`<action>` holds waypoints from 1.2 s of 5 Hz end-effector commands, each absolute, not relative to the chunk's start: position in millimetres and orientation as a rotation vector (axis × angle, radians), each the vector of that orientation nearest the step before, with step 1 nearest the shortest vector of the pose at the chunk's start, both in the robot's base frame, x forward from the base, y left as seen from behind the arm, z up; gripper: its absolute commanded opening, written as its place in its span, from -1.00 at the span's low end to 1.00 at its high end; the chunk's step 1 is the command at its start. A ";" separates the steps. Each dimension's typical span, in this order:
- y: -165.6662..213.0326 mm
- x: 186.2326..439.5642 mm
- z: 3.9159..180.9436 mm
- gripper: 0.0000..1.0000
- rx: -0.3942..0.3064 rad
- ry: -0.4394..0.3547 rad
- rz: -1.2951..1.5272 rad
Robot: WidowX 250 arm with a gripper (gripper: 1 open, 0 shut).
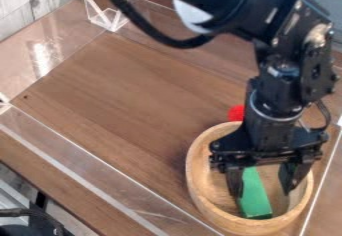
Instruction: Remove the green block from the brown bowl and put it on the table
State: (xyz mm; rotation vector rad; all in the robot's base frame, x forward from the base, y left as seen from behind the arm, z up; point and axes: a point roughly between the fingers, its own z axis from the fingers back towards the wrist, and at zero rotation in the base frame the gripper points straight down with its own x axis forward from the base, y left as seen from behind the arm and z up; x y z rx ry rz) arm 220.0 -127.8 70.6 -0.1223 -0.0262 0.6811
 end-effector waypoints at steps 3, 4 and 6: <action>-148.0 236.0 97.3 1.00 -0.182 -0.054 0.740; -135.6 234.4 91.8 1.00 -0.187 -0.063 0.708; -114.8 233.1 79.0 1.00 -0.195 -0.061 0.701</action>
